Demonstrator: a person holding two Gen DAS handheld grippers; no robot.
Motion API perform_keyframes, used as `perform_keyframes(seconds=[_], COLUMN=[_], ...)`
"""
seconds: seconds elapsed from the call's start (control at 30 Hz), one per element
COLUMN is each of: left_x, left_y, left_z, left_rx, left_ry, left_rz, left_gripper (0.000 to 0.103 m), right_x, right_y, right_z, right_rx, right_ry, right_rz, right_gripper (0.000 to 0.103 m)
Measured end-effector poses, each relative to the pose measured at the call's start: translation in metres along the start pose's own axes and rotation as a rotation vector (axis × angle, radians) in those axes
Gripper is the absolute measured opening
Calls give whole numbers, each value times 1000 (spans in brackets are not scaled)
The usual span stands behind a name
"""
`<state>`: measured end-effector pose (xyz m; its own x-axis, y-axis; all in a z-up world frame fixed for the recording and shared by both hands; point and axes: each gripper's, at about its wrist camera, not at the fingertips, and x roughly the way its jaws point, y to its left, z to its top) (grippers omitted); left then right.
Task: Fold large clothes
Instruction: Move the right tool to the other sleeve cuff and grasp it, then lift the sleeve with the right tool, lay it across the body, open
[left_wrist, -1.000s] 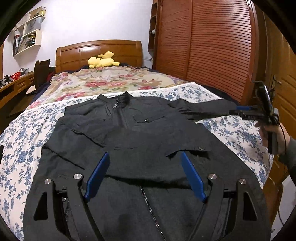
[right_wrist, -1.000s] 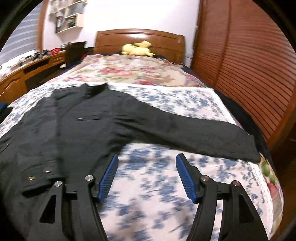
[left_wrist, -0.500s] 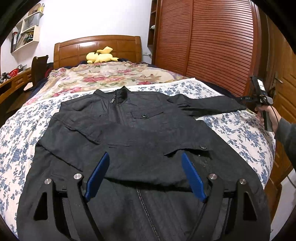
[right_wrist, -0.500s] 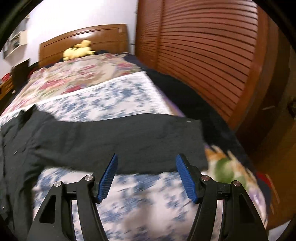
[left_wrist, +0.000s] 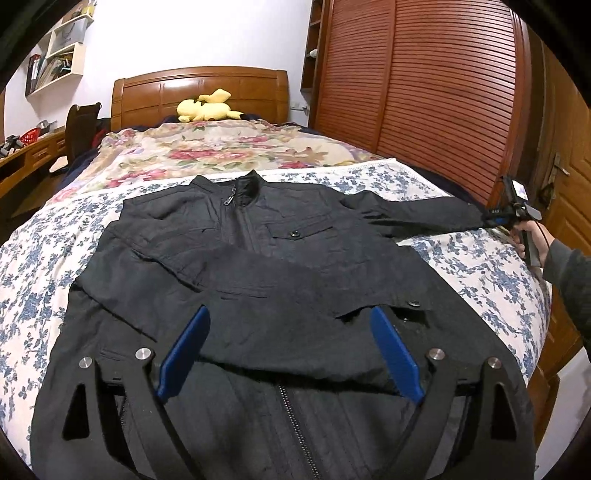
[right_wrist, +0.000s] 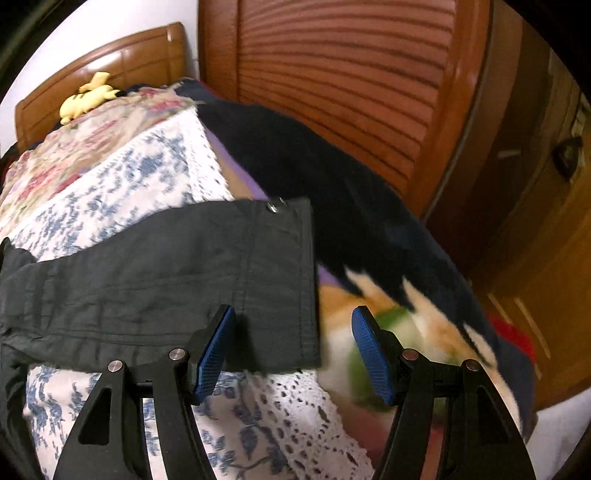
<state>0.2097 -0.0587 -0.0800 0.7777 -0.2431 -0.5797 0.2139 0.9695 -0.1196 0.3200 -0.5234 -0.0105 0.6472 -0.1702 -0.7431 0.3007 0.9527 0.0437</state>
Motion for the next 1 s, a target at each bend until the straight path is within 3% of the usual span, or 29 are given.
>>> perform_keyframes(seconds=[0.2, 0.23, 0.3, 0.4, 0.6, 0.87, 1.0], left_x=[1, 0, 0, -1, -5, -16, -21], left_y=[0, -1, 0, 0, -4, -4, -2], left_z=[0, 0, 0, 0, -1, -2, -3], left_rx=[5, 7, 10, 11, 36, 50, 47], left_ry=[9, 8, 8, 8, 9, -5, -10], left_rz=[2, 1, 2, 1, 13, 7, 6], left_gripper=[89, 89, 89, 89, 89, 89, 89], right_x=[4, 4, 2, -19, -97, -180, -213], right_y=[10, 13, 28, 47, 87, 156, 178], right_z=[1, 2, 1, 1, 13, -9, -38], right_rx=[-29, -55, -126, -201, -264, -395, -457], right_ry=[45, 47, 40, -37, -238, -344, -374], right_rz=[51, 47, 34, 10, 32, 155, 229], right_gripper=[65, 60, 29, 16, 13, 13, 12])
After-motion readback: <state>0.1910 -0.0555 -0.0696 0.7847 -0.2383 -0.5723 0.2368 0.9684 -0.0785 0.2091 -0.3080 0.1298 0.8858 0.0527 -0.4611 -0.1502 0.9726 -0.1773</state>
